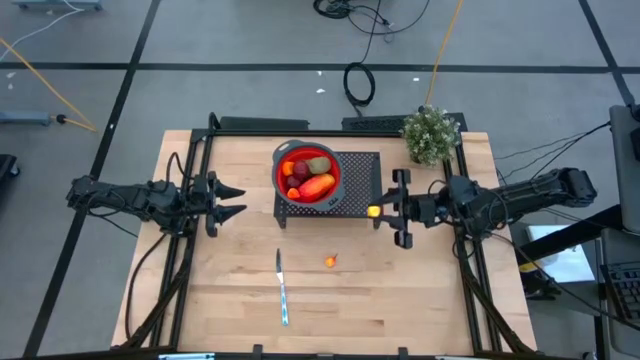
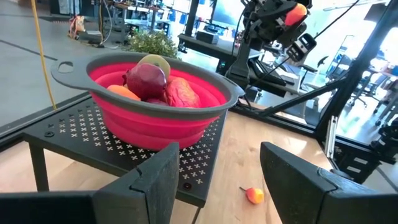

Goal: Pick & Place Fruit
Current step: Put the right peach into the strainer on the shelf

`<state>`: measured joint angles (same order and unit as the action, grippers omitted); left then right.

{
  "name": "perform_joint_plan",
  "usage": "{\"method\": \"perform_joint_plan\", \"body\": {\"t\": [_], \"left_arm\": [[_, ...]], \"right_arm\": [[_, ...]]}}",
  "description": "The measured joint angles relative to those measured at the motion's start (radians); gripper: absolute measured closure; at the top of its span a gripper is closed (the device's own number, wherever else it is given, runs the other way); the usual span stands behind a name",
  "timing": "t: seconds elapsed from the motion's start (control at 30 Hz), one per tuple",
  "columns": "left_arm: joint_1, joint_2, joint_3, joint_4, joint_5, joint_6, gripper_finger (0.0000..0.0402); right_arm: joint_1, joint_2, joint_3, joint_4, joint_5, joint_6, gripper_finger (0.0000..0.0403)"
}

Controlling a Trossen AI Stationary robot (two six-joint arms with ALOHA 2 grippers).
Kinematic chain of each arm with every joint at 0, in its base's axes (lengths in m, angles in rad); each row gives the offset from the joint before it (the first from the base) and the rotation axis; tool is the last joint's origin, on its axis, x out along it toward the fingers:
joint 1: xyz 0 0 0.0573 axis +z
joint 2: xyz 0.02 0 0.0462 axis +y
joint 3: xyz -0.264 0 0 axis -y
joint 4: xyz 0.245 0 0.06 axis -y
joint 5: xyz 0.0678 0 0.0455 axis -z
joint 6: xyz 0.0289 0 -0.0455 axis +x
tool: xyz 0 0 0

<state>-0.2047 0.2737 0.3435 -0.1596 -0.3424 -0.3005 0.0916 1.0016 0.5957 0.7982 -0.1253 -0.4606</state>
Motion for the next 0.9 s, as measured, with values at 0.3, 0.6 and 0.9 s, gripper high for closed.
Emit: {"method": "perform_joint_plan", "body": {"t": [0.3, 0.6, 0.9], "left_arm": [[0.0, 0.0, 0.0, 0.0, 0.0, -0.002, 0.0179], [0.0, 0.001, 0.0, 0.0, -0.005, -0.002, 0.0179], [0.0, 0.001, 0.0, 0.0, -0.026, 0.007, 0.0179]], "right_arm": [[-0.042, 0.01, 0.0, 0.074, 0.117, 0.373, 0.0296], [-0.111, 0.08, 0.054, 0.144, 0.206, 0.787, 0.0288], [-0.113, 0.212, 0.297, -0.117, 0.2, 0.704, 0.0287]]}}
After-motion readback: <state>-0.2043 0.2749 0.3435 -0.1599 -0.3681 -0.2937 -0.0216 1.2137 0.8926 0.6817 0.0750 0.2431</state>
